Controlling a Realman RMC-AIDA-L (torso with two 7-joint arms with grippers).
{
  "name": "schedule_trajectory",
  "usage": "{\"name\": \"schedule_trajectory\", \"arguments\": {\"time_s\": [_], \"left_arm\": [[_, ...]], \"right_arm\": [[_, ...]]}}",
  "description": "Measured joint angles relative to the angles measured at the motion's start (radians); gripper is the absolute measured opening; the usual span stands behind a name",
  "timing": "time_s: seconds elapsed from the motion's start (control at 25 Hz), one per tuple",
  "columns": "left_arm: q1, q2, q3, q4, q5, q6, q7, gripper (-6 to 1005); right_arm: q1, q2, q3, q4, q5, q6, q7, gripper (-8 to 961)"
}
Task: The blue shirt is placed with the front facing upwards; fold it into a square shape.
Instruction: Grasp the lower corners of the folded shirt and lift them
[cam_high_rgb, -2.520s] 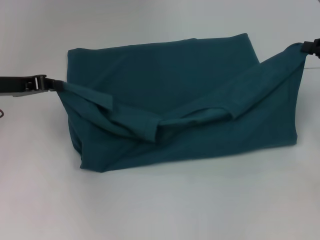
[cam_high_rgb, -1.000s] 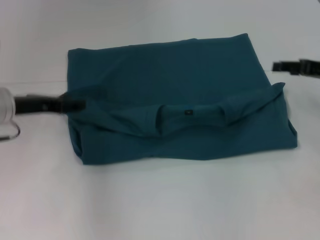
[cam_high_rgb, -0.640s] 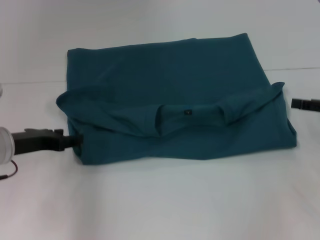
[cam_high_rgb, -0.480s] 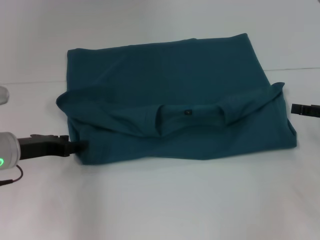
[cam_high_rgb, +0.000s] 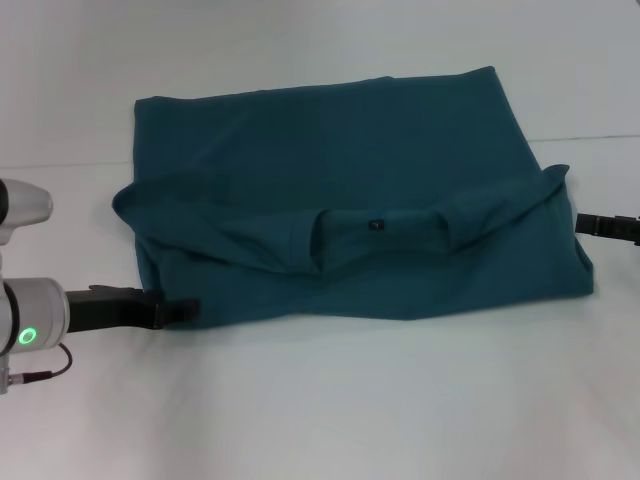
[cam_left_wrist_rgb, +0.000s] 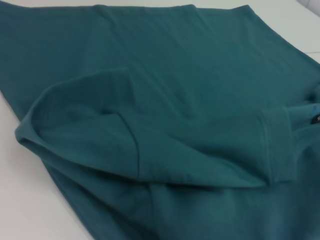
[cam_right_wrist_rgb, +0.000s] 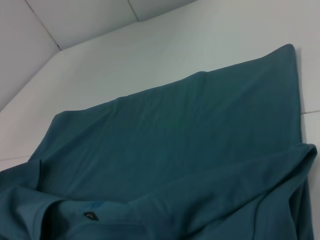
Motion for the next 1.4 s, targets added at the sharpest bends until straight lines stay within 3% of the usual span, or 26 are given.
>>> {"name": "schedule_trajectory", "arguments": {"time_s": [0.28, 0.4, 0.6, 0.72, 0.76, 0.92, 1.08, 1.4], "left_arm": [[-0.013, 0.0, 0.008, -0.012, 0.0, -0.019, 0.01, 572], [-0.02, 0.004, 0.009, -0.024, 0.008, -0.019, 0.006, 554], [-0.027, 0.006, 0.01, -0.036, 0.022, -0.019, 0.003, 318], [-0.029, 0.007, 0.009, -0.036, 0.022, -0.019, 0.003, 79], [-0.029, 0.007, 0.008, -0.036, 0.022, -0.017, 0.003, 72], [-0.03, 0.009, 0.008, -0.037, 0.022, -0.015, 0.003, 42], [-0.03, 0.009, 0.008, -0.037, 0.022, -0.013, 0.002, 12], [-0.03, 0.009, 0.008, -0.043, 0.022, -0.01, 0.002, 1]], "right_arm": [[0.004, 0.0, 0.0, -0.004, -0.001, -0.022, 0.009, 815], [0.007, -0.021, -0.006, -0.012, -0.009, -0.067, 0.035, 814], [0.044, -0.096, -0.03, -0.015, -0.089, -0.171, 0.161, 817], [0.091, -0.118, -0.044, -0.035, -0.197, -0.183, 0.241, 820], [0.11, -0.12, -0.052, -0.043, -0.239, -0.187, 0.263, 820], [0.177, -0.105, -0.067, -0.053, -0.389, -0.181, 0.291, 819], [0.211, -0.065, -0.085, -0.041, -0.478, -0.117, 0.287, 818], [0.213, -0.031, -0.103, 0.003, -0.483, -0.039, 0.292, 816]]}}
